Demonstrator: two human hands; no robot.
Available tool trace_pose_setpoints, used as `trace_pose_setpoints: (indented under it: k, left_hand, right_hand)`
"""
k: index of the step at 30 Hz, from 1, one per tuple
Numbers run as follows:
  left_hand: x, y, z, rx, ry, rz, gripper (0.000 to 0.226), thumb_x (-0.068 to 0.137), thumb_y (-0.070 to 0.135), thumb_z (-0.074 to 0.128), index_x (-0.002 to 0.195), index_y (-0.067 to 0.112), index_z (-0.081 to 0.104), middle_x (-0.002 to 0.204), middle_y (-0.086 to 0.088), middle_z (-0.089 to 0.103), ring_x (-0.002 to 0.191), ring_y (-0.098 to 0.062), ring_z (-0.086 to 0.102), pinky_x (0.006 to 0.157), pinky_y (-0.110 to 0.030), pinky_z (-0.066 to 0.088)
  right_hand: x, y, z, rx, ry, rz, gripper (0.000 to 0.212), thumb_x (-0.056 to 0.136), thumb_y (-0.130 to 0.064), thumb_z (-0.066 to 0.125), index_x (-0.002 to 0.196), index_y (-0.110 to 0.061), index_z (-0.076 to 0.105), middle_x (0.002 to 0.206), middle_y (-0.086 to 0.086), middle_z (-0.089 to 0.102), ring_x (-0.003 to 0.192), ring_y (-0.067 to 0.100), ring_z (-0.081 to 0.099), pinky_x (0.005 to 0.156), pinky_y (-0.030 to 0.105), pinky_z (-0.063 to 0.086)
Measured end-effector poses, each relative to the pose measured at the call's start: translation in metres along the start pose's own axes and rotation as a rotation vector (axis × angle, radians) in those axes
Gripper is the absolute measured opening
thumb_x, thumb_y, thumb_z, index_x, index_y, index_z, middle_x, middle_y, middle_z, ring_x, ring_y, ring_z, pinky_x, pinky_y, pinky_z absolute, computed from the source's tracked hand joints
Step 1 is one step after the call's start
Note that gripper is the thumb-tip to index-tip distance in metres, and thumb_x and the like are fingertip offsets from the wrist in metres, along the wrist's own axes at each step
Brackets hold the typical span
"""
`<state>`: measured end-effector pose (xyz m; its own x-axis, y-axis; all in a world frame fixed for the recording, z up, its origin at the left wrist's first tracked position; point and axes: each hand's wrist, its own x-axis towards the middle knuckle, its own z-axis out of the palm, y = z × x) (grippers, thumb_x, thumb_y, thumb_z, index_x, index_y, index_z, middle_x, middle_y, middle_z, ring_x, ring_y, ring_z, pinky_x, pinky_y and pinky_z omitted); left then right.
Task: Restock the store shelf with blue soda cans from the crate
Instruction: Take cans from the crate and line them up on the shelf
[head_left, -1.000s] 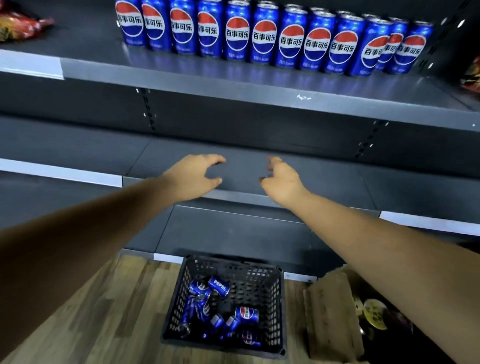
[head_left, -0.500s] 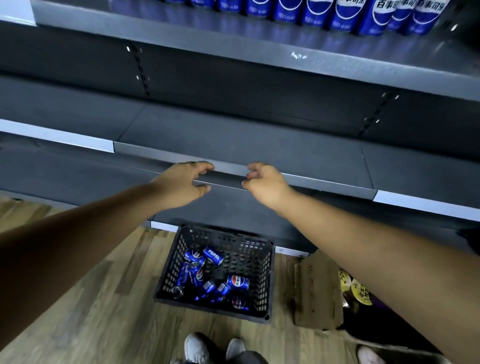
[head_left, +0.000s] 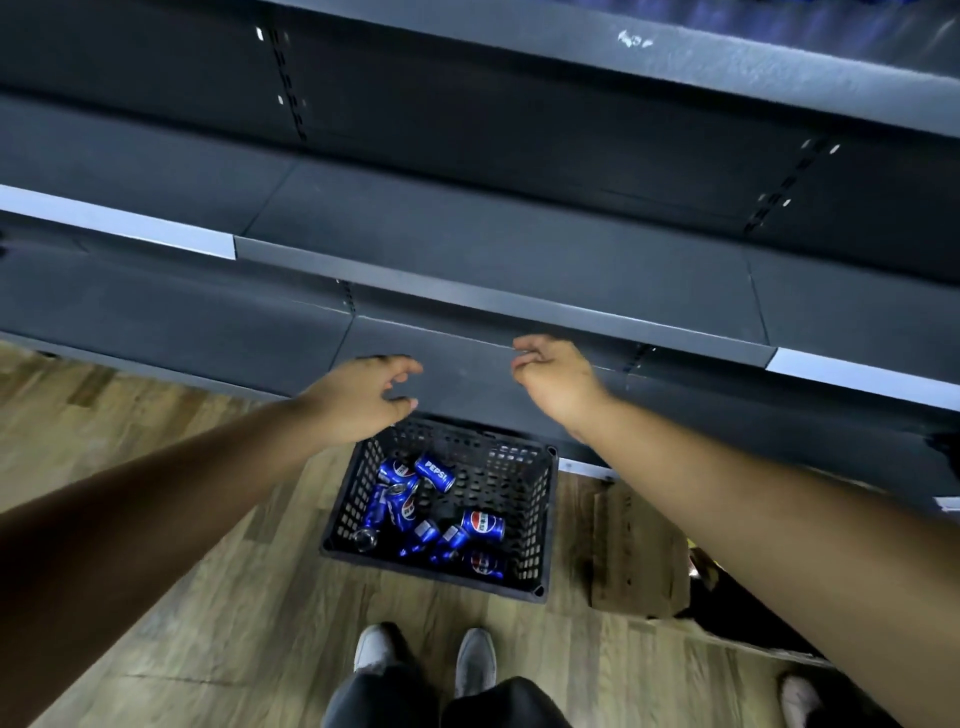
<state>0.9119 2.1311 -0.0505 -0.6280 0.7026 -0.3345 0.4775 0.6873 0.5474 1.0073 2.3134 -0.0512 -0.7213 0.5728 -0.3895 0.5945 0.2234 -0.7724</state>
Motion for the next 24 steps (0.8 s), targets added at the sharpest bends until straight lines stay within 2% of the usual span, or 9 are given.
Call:
trace_pose_setpoints:
  k: [3,6,8,11,14,16,20,24]
  left_hand:
    - [-0.003,-0.025,0.009,0.093,-0.02,-0.012,0.048,0.091,0.023,0.059,0.136,0.017,0.046,0.134,-0.005,0.054,0.12,-0.02,0.052,0.097,-0.025,0.038]
    - [-0.011,-0.052,0.017,0.216,-0.066,-0.015,0.043,0.093,0.035,0.049,0.133,0.021,0.048,0.132,-0.003,0.056,0.12,-0.02,0.052,0.098,-0.031,0.041]
    - [-0.016,-0.07,0.019,0.298,-0.095,-0.011,0.045,0.092,0.04,0.039,0.133,0.021,0.048,0.133,-0.003,0.055,0.12,-0.021,0.052,0.099,-0.033,0.04]
    - [-0.021,-0.093,0.018,0.381,-0.124,0.049,0.043,0.096,0.028,0.044,0.139,0.024,0.043,0.136,-0.002,0.053,0.12,-0.02,0.051,0.095,-0.029,0.041]
    - [-0.027,-0.105,0.021,0.326,-0.137,0.098,0.042,0.096,0.023,0.044,0.137,0.027,0.044,0.133,0.0,0.055,0.117,-0.018,0.053,0.09,-0.029,0.043]
    - [-0.032,-0.107,0.022,0.245,-0.137,0.126,0.041,0.095,0.021,0.045,0.136,0.026,0.046,0.133,0.001,0.055,0.117,-0.017,0.053,0.091,-0.028,0.043]
    - [-0.039,-0.108,0.023,0.246,-0.149,0.199,0.04,0.097,0.026,0.042,0.137,0.026,0.044,0.135,0.002,0.053,0.12,-0.016,0.049,0.095,-0.03,0.041]
    - [-0.04,-0.106,0.02,0.299,-0.07,0.302,0.042,0.099,0.033,0.033,0.139,0.027,0.041,0.137,0.004,0.052,0.124,-0.016,0.046,0.098,-0.028,0.039]
  right_hand:
    - [-0.005,-0.002,0.018,0.222,0.046,0.039,0.033,0.09,0.007,0.041,0.118,-0.003,0.056,0.094,0.008,0.058,0.078,0.019,0.056,0.064,0.016,0.041]
    - [-0.012,0.0,0.042,0.361,0.072,0.089,0.032,0.09,0.011,0.038,0.113,-0.004,0.055,0.086,0.008,0.059,0.067,0.012,0.055,0.057,0.009,0.043]
    - [-0.016,0.003,0.058,0.382,0.079,0.14,0.033,0.091,0.011,0.038,0.116,-0.001,0.056,0.09,0.01,0.06,0.067,0.013,0.056,0.063,0.014,0.045]
    - [-0.023,0.008,0.076,0.488,0.059,0.283,0.031,0.092,0.009,0.043,0.118,-0.003,0.055,0.1,0.015,0.063,0.076,0.021,0.062,0.074,0.026,0.049]
    - [-0.033,0.008,0.088,0.666,-0.033,0.405,0.026,0.091,0.007,0.048,0.112,-0.007,0.055,0.1,0.014,0.065,0.089,0.028,0.063,0.075,0.03,0.051]
    - [-0.04,0.009,0.095,0.755,-0.076,0.443,0.024,0.091,0.005,0.047,0.111,-0.007,0.054,0.095,0.01,0.066,0.087,0.026,0.065,0.076,0.031,0.051]
    - [-0.051,0.021,0.113,0.746,-0.011,0.413,0.029,0.093,0.006,0.042,0.116,-0.007,0.055,0.098,0.009,0.067,0.081,0.022,0.065,0.082,0.031,0.05]
    - [-0.055,0.03,0.122,0.529,0.081,0.272,0.035,0.092,0.013,0.041,0.12,-0.002,0.056,0.109,0.014,0.063,0.089,0.024,0.062,0.08,0.026,0.049]
